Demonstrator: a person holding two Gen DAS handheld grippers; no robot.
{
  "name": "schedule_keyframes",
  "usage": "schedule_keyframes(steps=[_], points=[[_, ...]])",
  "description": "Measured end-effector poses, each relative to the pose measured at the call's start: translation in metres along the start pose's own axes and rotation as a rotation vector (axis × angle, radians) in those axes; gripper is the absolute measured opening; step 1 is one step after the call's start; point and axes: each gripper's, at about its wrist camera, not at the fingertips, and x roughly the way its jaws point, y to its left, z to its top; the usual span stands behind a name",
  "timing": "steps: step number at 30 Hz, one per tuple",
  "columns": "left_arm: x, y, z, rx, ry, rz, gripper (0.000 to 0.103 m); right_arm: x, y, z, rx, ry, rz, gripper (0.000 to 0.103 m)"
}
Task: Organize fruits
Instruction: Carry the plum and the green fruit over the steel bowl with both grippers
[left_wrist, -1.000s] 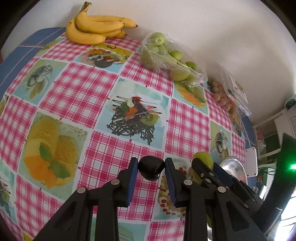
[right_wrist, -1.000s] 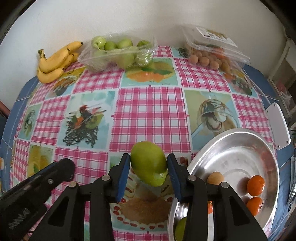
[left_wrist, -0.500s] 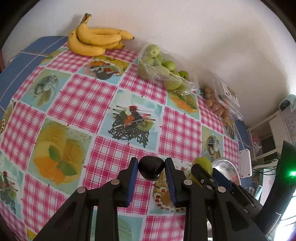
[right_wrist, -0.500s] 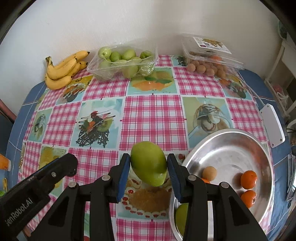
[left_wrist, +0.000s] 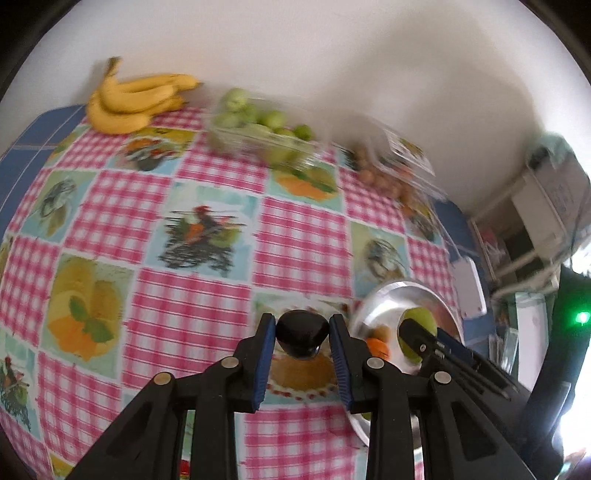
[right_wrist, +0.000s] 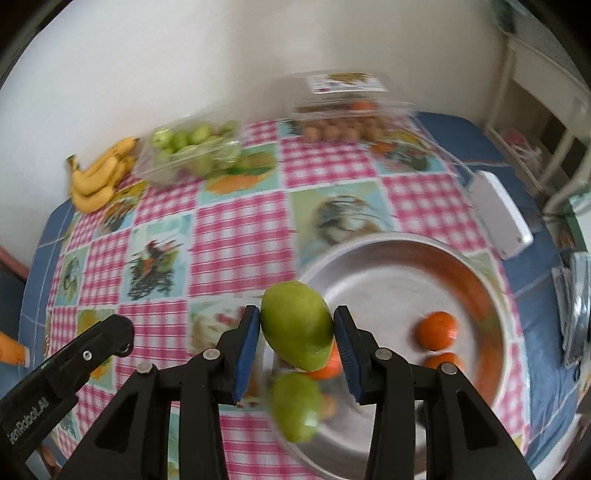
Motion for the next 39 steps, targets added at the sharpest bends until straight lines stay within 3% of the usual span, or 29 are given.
schedule_keyframes(steps=[9,17,25,39], points=[[0.028,-0.066,-0.031,0.159,0.083,-0.082,0.032,-0.010,-0.065,-0.009,0.096,0.006,-0.045,0.043],[0.042,-0.095,-0.054,0.236,0.137,-0.097,0.032,-0.019,-0.093,-0.014,0.150,0.012,0.019,0.043],[0.056,-0.111,-0.081,0.291,0.204,-0.079,0.032,-0.020,-0.099,-0.029,0.183,0.057,0.077,0.043],[0.074,-0.106,-0.106,0.304,0.265,-0.021,0.032,-0.009,-0.090,-0.062,0.186,0.149,0.076,0.043]])
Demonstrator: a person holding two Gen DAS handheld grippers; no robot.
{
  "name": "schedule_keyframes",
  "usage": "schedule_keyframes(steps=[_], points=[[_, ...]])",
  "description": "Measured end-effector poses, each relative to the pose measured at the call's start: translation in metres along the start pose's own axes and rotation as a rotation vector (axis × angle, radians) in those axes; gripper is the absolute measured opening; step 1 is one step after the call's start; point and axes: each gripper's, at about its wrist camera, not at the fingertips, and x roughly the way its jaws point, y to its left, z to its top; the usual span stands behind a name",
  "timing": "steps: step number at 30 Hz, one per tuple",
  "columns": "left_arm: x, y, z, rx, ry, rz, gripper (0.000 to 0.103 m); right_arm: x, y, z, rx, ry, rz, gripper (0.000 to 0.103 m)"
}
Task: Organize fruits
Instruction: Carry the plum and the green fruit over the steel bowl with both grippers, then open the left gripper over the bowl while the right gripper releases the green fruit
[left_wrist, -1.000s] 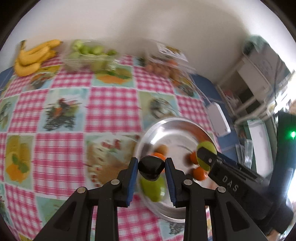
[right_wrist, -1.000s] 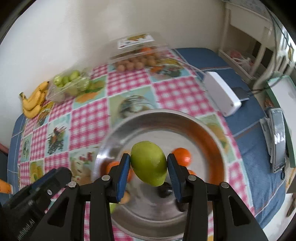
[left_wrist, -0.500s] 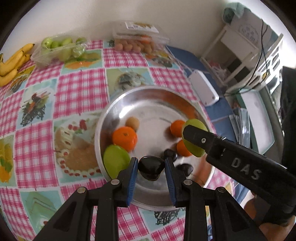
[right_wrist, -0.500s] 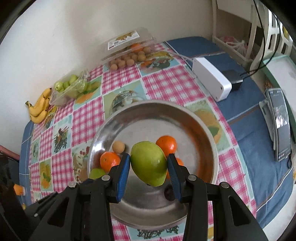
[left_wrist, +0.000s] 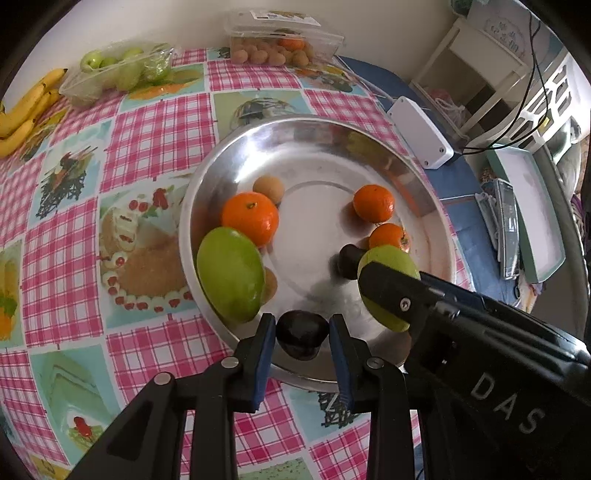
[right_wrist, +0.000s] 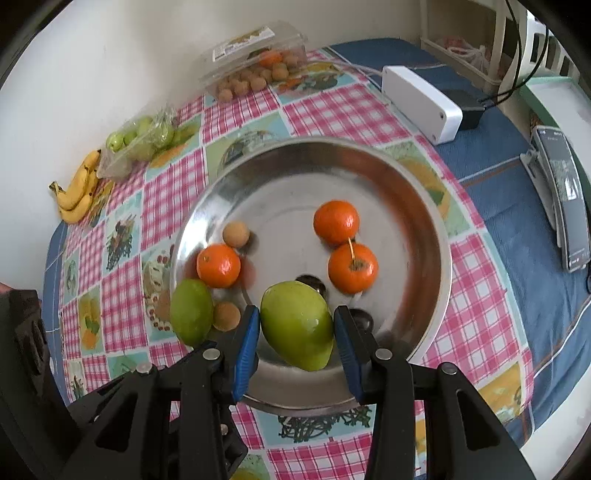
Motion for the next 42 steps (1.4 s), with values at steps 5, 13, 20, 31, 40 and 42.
schedule_keyframes(steps=[5,13,20,31,40,42], points=[[0.002,0.004,-0.001,-0.008,-0.002,0.008,0.032,0.007,-0.001,-0.005,0.010,0.030,-0.002,0.043],[0.003,0.000,-0.001,0.014,-0.010,0.023,0.032,0.016,-0.004,-0.006,0.039,0.057,-0.010,0.044],[0.000,0.003,-0.002,0.012,-0.013,-0.003,0.033,0.013,-0.003,-0.006,0.039,0.043,-0.005,0.044],[-0.026,0.021,-0.011,-0.005,-0.051,0.010,0.065,-0.003,0.002,-0.008,0.036,-0.012,-0.006,0.043],[-0.033,0.093,-0.022,-0.244,-0.016,0.172,0.101,-0.006,0.002,-0.017,0.024,-0.014,-0.024,0.043],[-0.036,0.113,-0.026,-0.291,-0.025,0.235,0.103,-0.005,0.003,-0.020,0.014,-0.009,-0.039,0.046]])
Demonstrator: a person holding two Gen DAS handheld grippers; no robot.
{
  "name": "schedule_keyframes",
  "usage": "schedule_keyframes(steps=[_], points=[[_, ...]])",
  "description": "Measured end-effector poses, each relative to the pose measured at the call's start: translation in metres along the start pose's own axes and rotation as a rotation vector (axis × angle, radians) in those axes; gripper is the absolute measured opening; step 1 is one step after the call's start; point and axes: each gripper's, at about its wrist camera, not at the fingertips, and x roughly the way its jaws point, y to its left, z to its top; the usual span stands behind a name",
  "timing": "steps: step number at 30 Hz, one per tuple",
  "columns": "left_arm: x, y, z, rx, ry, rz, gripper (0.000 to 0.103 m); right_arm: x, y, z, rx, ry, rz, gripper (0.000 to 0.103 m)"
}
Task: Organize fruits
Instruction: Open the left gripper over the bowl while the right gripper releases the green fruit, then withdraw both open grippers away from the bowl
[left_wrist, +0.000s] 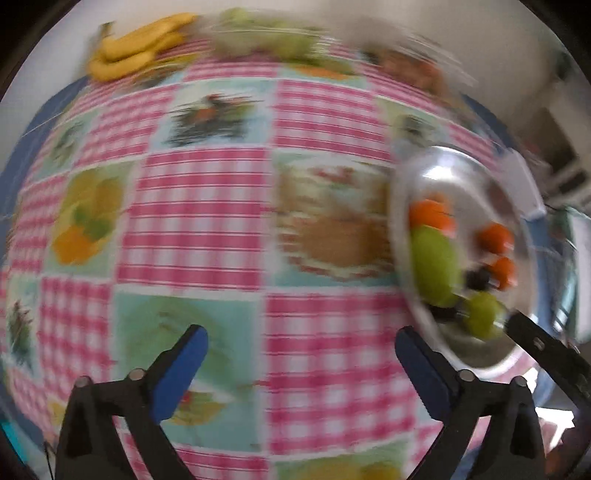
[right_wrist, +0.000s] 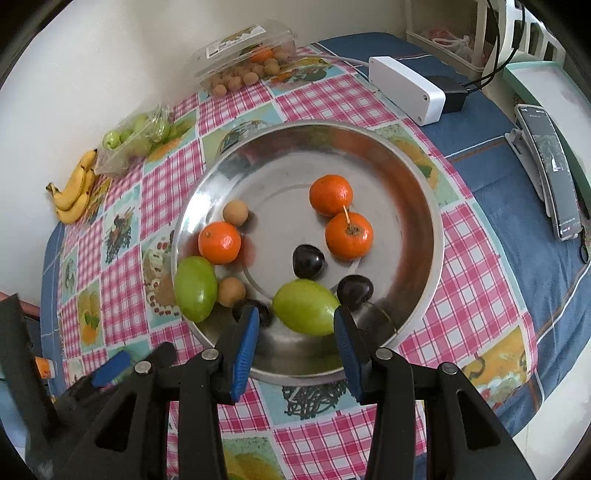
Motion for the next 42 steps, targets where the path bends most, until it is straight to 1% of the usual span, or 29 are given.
schedule_keyframes(steps=[1,2,3,4,6,8,9,11,12,13,14,16,17,18,19,23,27,29,32,33,36,42], points=[[-0.001,0.008,0.001,-0.019,-0.007,0.022,0.103,0.001,0.002,-0.002,-0.007,0.001,-0.019,0.052],[-0.002,0.015,0.001,-0.033,-0.016,0.032,0.103,0.002,0.004,-0.004,-0.018,0.000,-0.035,0.053],[-0.005,0.022,0.002,-0.051,-0.027,0.036,0.103,0.003,0.007,-0.006,-0.033,-0.001,-0.052,0.055],[-0.008,0.029,0.002,-0.067,-0.039,0.038,0.103,0.004,0.011,-0.008,-0.049,-0.004,-0.064,0.060],[-0.013,0.040,0.001,-0.090,-0.057,0.040,0.103,0.005,0.016,-0.012,-0.073,-0.005,-0.068,0.068],[-0.017,0.051,0.000,-0.102,-0.070,0.047,0.103,0.005,0.022,-0.014,-0.094,-0.013,-0.070,0.068],[-0.018,0.054,0.000,-0.105,-0.074,0.050,0.103,0.005,0.025,-0.016,-0.104,-0.019,-0.071,0.068],[-0.022,0.060,-0.003,-0.110,-0.082,0.066,0.103,0.005,0.029,-0.019,-0.122,-0.027,-0.076,0.072],[-0.025,0.065,-0.004,-0.110,-0.086,0.077,0.103,0.005,0.031,-0.021,-0.127,-0.033,-0.079,0.080],[-0.026,0.065,-0.006,-0.105,-0.091,0.087,0.103,0.004,0.032,-0.022,-0.133,-0.039,-0.080,0.083],[-0.026,0.065,-0.007,-0.101,-0.094,0.093,0.103,0.004,0.032,-0.022,-0.139,-0.044,-0.079,0.084],[-0.030,0.068,-0.012,-0.097,-0.100,0.097,0.103,0.004,0.036,-0.025,-0.154,-0.053,-0.065,0.092],[-0.031,0.069,-0.015,-0.096,-0.102,0.097,0.103,0.004,0.038,-0.026,-0.169,-0.062,-0.055,0.093],[-0.031,0.069,-0.018,-0.093,-0.104,0.096,0.103,0.004,0.039,-0.028,-0.183,-0.072,-0.052,0.099],[-0.031,0.064,-0.020,-0.091,-0.104,0.096,0.103,0.003,0.041,-0.029,-0.194,-0.079,-0.058,0.101],[-0.030,0.060,-0.028,-0.079,-0.095,0.076,0.103,0.003,0.047,-0.037,-0.221,-0.085,-0.075,0.101],[-0.032,0.061,-0.036,-0.071,-0.091,0.099,0.103,0.004,0.049,-0.041,-0.232,-0.088,-0.086,0.101],[-0.036,0.061,-0.036,-0.072,-0.099,0.103,0.103,0.002,0.049,-0.044,-0.235,-0.089,-0.094,0.101],[-0.042,0.060,-0.038,-0.065,-0.122,0.078,0.103,0.000,0.048,-0.046,-0.232,-0.094,-0.093,0.101],[-0.044,0.059,-0.039,-0.061,-0.129,0.083,0.103,-0.001,0.047,-0.046,-0.229,-0.096,-0.091,0.101],[-0.047,0.056,-0.040,-0.052,-0.143,0.141,0.103,-0.001,0.046,-0.048,-0.230,-0.093,-0.096,0.101],[-0.049,0.059,-0.041,-0.076,-0.142,0.182,0.103,-0.003,0.046,-0.050,-0.238,-0.096,-0.096,0.101]])
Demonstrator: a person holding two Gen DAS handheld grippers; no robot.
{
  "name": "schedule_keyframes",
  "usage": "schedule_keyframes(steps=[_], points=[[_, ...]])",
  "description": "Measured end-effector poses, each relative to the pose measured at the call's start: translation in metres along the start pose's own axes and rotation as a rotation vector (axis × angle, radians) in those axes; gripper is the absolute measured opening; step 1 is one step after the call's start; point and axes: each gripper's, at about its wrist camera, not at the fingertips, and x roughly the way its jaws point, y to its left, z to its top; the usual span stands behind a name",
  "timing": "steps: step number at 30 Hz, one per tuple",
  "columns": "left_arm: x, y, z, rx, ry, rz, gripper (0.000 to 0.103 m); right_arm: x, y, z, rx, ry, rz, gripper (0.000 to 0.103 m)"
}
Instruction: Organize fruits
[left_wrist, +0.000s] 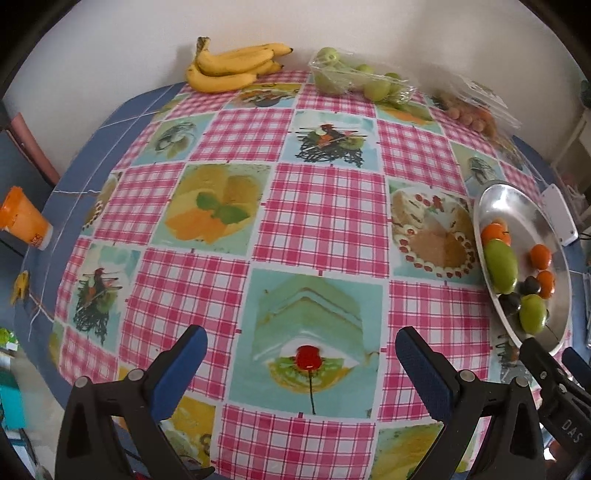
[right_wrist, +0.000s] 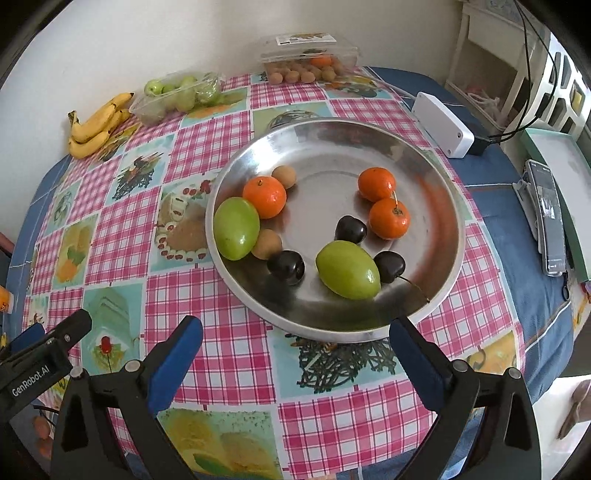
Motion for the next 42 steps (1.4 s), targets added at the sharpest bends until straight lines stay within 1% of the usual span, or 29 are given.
schedule_keyframes(steps=[2,4,8,13,19,30,42], points=[[0.0021,0.0007,-0.0001,-0.006,0.011,0.012,0.103,-0.0007,0.0012,-0.0009,-0.004,-0.003,-0.002,0.101],[0.0029,0.0013,-0.0007,-0.011,0.014,0.001,0.103,0.0001,0.0006,-0.0012,-0.008,-0.002,-0.007,0.101],[0.0021,0.0016,-0.0012,-0.011,0.006,0.004,0.103,0.0023,-0.0016,-0.0025,0.001,0.006,-0.015,0.101],[0.0010,0.0006,-0.0020,-0.003,-0.002,-0.022,0.103,0.0046,-0.0051,-0.0030,0.013,0.010,-0.012,0.101],[0.0035,0.0007,-0.0016,-0.002,0.003,-0.029,0.103,0.0047,-0.0038,-0.0031,0.008,0.002,-0.016,0.101],[0.0091,0.0001,-0.0010,0.005,0.013,-0.025,0.103,0.0067,-0.0082,-0.0030,0.023,0.001,-0.040,0.101],[0.0101,-0.0010,-0.0012,0.019,0.004,-0.016,0.103,0.0069,-0.0083,-0.0020,0.014,-0.013,-0.035,0.101]])
